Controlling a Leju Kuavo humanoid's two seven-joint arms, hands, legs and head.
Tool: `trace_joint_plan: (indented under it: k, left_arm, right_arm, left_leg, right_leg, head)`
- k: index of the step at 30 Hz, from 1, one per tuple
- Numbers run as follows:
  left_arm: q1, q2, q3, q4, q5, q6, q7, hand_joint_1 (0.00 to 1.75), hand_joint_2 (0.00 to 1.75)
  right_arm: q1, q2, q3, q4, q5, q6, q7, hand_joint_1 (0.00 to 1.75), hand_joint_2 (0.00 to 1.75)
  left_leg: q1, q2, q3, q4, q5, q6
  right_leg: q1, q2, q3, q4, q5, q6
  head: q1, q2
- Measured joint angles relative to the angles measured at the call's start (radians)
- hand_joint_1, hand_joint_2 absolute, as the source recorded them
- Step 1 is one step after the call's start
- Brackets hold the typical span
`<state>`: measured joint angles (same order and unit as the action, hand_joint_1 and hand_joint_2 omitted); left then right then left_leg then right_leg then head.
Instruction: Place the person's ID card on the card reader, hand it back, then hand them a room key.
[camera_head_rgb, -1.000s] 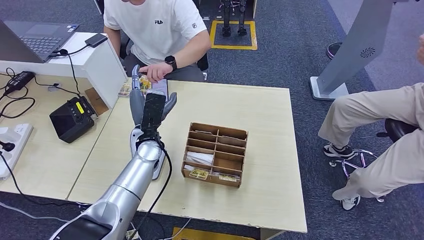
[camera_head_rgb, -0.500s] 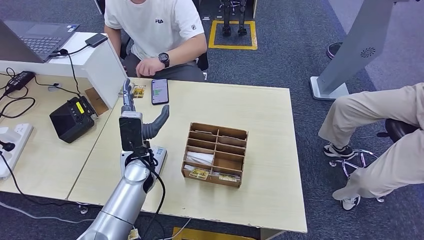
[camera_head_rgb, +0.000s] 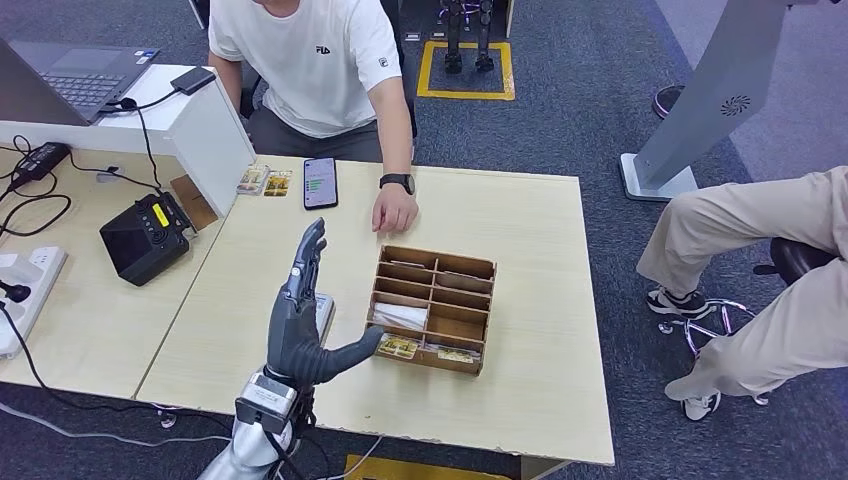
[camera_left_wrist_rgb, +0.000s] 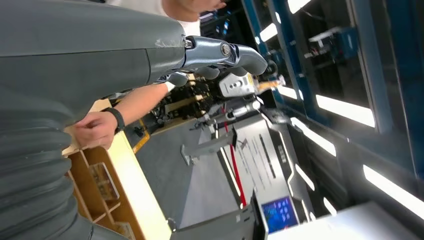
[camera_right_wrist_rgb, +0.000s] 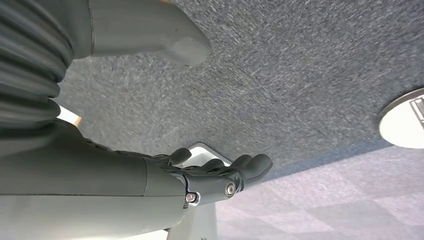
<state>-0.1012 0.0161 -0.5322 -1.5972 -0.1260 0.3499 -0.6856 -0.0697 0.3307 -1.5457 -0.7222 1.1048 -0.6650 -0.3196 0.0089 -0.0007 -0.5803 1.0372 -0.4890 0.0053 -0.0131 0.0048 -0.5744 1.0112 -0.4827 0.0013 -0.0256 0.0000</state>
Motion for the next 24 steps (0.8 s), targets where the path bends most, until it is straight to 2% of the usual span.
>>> trace_joint_plan:
  k: [9,14,19,24]
  left_arm:
    - [-0.004,0.072,-0.104,0.006,-0.278,0.035,0.040,0.00,1.75]
    - [-0.034,0.092,-0.148,0.044,-0.447,0.101,0.106,0.00,1.75]
    - [-0.079,0.104,-0.192,0.113,-0.646,0.179,0.215,0.00,1.75]
    - [-0.117,0.108,-0.225,0.182,-0.775,0.208,0.294,0.00,1.75]
  right_arm:
    - [0.001,0.000,0.000,-0.005,0.052,0.000,-0.023,0.00,1.75]
    - [0.001,0.000,0.000,-0.005,0.084,0.000,-0.041,0.00,1.75]
    - [0.001,0.000,0.000,-0.005,0.114,0.000,-0.059,0.00,1.75]
    - [0.002,0.000,0.000,-0.004,0.132,0.000,-0.070,0.00,1.75]
  left_leg:
    - [0.000,0.000,0.000,0.000,0.000,0.000]
    - [0.000,0.000,0.000,0.000,0.000,0.000]
    - [0.000,0.000,0.000,0.000,0.000,0.000]
    - [0.000,0.000,0.000,0.000,0.000,0.000]
  right_leg:
    - [0.000,0.000,0.000,0.000,0.000,0.000]
    - [0.000,0.000,0.000,0.000,0.000,0.000]
    - [0.000,0.000,0.000,0.000,0.000,0.000]
    - [0.000,0.000,0.000,0.000,0.000,0.000]
  head:
    - [0.000,0.000]
    - [0.000,0.000]
    - [0.000,0.000]
    - [0.000,0.000]
